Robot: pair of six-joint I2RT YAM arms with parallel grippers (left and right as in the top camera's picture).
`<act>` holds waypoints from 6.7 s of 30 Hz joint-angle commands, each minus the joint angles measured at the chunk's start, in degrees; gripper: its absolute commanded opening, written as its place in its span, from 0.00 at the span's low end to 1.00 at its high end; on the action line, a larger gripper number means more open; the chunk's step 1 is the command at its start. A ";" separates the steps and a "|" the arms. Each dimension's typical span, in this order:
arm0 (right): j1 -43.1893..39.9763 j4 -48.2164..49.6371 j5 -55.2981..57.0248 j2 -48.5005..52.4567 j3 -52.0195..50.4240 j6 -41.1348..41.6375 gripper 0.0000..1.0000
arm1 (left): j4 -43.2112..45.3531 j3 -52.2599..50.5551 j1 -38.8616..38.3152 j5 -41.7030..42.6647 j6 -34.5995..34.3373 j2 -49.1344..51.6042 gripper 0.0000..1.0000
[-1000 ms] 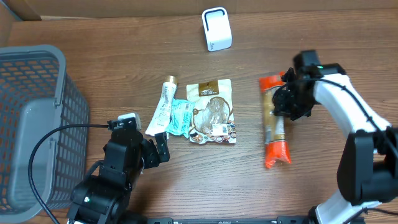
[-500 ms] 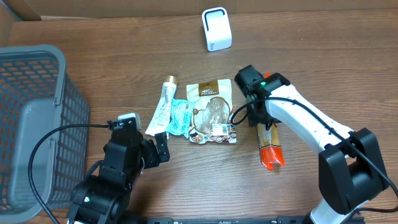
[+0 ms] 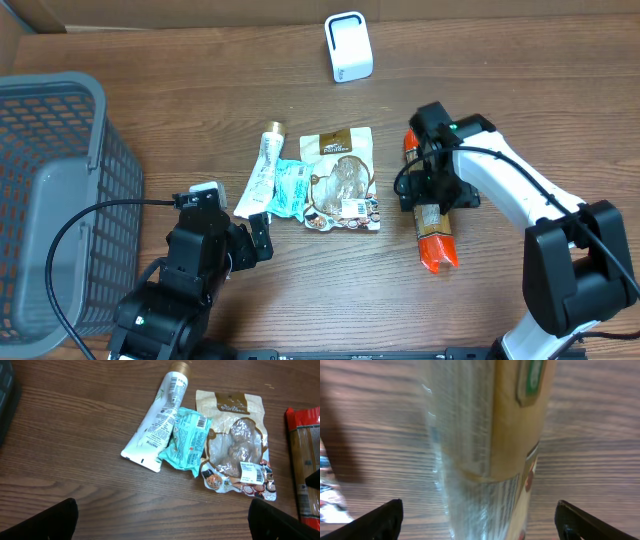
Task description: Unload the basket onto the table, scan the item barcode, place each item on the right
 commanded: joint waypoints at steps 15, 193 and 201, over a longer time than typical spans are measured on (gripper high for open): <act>-6.16 7.50 -15.93 0.48 -5.64 -8.00 0.22 | 0.20 -0.22 0.00 -0.81 -0.96 0.09 1.00; -19.76 18.47 -45.03 -10.93 6.38 -8.15 1.00 | 0.20 -0.22 0.00 -0.79 -0.96 0.09 1.00; -9.90 17.77 -43.50 -2.40 6.84 -10.95 1.00 | 0.22 -0.22 0.00 -0.79 -0.96 0.09 1.00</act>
